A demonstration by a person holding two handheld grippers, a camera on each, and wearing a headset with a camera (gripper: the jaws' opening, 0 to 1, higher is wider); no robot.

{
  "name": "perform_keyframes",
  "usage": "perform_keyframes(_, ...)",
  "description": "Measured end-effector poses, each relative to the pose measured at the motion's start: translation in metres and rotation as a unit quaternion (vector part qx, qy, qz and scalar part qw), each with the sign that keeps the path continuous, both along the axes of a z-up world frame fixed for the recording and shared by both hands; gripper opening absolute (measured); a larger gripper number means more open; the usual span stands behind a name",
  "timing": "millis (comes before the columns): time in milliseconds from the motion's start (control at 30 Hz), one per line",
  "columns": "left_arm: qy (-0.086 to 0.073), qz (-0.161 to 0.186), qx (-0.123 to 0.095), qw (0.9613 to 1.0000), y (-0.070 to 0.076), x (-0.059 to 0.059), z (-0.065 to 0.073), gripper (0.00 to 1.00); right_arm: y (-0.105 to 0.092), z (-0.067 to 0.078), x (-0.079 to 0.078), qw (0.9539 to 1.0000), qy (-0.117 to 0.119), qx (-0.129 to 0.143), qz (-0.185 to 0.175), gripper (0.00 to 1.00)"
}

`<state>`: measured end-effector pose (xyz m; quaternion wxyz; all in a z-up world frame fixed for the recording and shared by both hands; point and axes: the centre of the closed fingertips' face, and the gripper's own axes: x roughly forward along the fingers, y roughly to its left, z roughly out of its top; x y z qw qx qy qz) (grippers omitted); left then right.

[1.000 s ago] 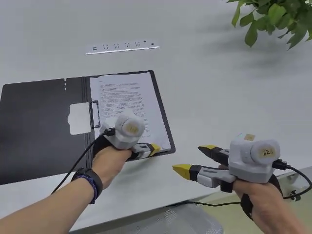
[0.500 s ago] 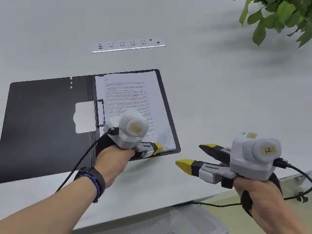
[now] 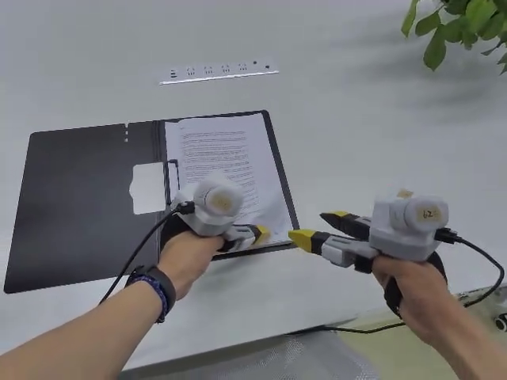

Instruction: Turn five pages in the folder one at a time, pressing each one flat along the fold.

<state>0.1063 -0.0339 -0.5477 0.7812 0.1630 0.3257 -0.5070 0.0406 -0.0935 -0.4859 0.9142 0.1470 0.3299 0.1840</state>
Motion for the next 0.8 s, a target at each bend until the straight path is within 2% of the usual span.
perform_keyframes(200,0.001,-0.002,0.000,1.0000,0.001,-0.001,0.000,0.69,0.007,-0.006,0.028,0.9995,-0.005,0.029,-0.007,0.41)
perform_keyframes(367,0.001,-0.004,0.003,1.0000,0.001,-0.001,0.000,0.68,0.018,-0.016,0.048,0.9985,0.000,0.055,-0.010,0.40)
perform_keyframes(633,0.003,-0.007,0.006,0.9999,0.005,-0.001,-0.001,0.66,0.033,-0.027,0.064,0.9966,0.009,0.081,-0.012,0.38)
perform_keyframes(800,0.006,-0.009,0.007,0.9999,0.007,-0.002,0.000,0.66,0.035,-0.027,0.066,0.9953,0.009,0.094,-0.020,0.35)
